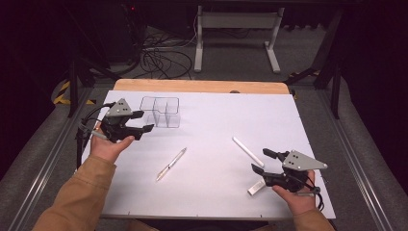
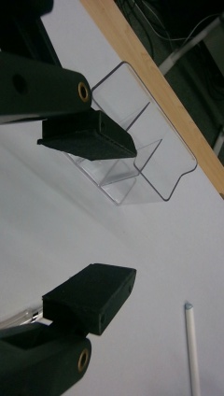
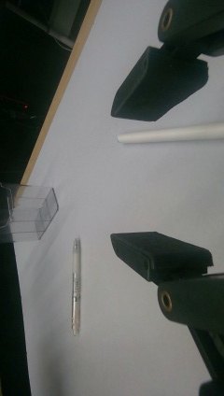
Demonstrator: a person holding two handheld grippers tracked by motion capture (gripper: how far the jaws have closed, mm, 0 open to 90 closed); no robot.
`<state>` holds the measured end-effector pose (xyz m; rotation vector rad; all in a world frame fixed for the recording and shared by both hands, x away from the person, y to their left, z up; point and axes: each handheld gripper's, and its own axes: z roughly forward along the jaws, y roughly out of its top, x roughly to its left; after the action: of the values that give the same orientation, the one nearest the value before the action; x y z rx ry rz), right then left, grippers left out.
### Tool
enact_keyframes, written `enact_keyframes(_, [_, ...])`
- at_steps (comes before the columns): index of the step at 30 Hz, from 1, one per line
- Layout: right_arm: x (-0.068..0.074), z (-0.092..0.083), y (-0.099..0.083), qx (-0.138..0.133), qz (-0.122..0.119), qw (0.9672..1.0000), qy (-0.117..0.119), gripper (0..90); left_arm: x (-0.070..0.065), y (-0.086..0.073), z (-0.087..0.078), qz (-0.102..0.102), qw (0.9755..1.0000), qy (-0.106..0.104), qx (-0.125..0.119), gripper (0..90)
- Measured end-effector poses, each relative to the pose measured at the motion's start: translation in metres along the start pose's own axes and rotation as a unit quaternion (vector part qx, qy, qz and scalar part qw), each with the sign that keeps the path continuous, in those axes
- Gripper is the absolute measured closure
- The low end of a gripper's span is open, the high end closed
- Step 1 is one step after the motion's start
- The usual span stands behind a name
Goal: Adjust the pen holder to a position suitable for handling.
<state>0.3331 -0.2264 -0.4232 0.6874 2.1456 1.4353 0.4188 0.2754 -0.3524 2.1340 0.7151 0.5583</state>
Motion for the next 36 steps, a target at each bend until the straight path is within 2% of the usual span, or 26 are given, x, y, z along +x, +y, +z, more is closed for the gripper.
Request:
enact_keyframes(9, [0.001, 0.001, 0.0, 0.002, 0.0, 1.0, 0.001, 33.2, 0.014, 0.01, 0.02, 0.024, 0.999, -0.01, 0.038, 39.9])
enact_keyframes(15, [0.001, 0.001, 0.0, 0.003, -0.001, 1.0, 0.001, 33.0, 0.024, 0.013, 0.031, 0.034, 0.9978, 0.011, 0.055, 41.9])
enact_keyframes(26, [0.001, 0.001, -0.001, 0.005, -0.001, 1.0, 0.002, 32.8, 0.037, 0.016, 0.05, 0.043, 0.9955, 0.019, 0.082, 43.1])
enact_keyframes(29, [0.001, 0.001, -0.001, 0.005, -0.001, 1.0, 0.002, 32.8, 0.037, 0.016, 0.054, 0.055, 0.9943, 0.028, 0.087, 45.4])
enact_keyframes(36, [0.0, 0.001, -0.001, 0.005, -0.001, 1.0, 0.003, 32.7, 0.043, 0.013, 0.063, 0.045, 0.9941, 0.016, 0.097, 53.0])
